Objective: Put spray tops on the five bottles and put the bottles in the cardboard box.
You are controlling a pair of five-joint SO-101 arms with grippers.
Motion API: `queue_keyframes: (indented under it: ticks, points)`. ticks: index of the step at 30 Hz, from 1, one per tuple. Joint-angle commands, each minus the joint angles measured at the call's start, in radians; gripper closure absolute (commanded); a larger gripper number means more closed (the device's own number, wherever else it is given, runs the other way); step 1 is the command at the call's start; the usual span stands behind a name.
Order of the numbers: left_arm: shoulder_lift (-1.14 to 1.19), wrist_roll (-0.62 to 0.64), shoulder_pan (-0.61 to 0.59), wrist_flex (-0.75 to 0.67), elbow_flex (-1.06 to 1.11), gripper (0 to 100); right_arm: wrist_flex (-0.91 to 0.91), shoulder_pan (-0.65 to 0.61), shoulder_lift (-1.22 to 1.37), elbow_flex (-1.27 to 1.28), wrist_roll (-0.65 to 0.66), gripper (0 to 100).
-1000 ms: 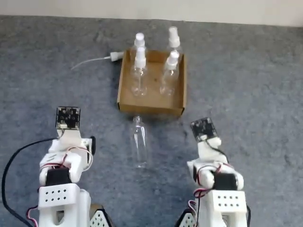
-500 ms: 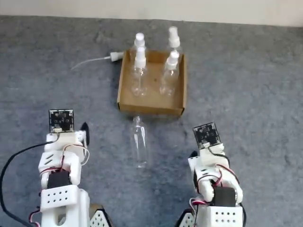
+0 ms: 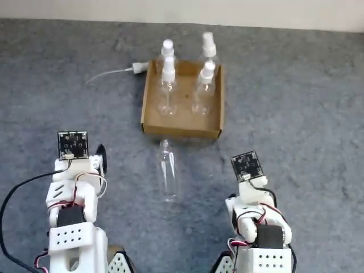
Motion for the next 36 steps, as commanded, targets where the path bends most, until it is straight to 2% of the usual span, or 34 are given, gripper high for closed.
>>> queue_keyframes:
  ticks: [1, 3, 36]
  points:
    - [-0.007, -0.008, -0.015, 0.216, 0.025, 83, 0.005, 0.012, -0.007, 0.171, 0.011, 85.3]
    - [-0.008, -0.009, -0.01, 0.282, 0.022, 83, 0.005, 0.012, -0.007, 0.171, 0.011, 85.3]
    - [-0.008, -0.009, -0.01, 0.272, 0.024, 83, 0.005, 0.012, -0.007, 0.171, 0.011, 85.3]
